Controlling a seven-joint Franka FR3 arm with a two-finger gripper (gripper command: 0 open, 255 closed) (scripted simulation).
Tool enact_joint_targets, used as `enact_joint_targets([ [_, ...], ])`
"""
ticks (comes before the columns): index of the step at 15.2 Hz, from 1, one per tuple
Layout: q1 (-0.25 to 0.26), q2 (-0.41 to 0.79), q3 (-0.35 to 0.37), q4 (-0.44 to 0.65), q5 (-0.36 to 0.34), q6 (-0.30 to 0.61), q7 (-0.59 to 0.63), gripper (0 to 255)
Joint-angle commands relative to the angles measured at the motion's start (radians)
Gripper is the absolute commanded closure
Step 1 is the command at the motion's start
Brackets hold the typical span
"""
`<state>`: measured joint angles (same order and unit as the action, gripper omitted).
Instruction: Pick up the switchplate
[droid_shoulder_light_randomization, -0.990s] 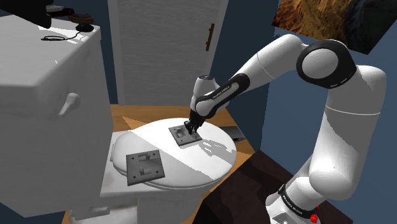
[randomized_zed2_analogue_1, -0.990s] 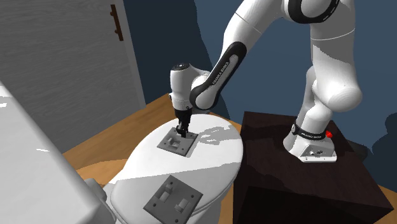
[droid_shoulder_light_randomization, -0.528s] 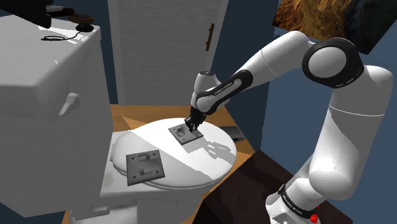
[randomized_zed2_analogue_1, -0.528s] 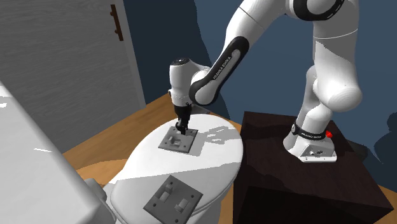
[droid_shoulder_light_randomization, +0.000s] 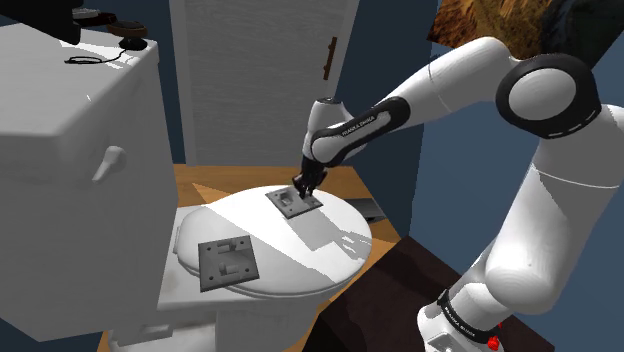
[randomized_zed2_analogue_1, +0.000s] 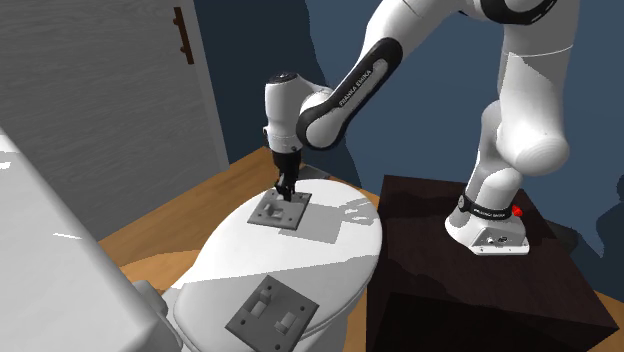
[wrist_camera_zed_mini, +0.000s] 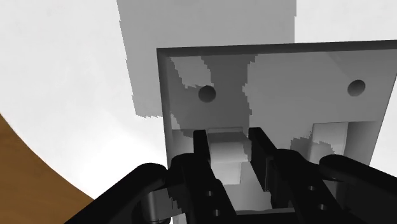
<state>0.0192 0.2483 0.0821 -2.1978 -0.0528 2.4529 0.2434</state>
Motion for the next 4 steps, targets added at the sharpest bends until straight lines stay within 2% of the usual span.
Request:
enact_joint_targets([
  [1,-0.002,-0.020,0.001,0.005,0.004,-0.024,-0.004,255],
  [4,-0.002,-0.031,0.002,0.007,0.006,-0.038,-0.005,255],
])
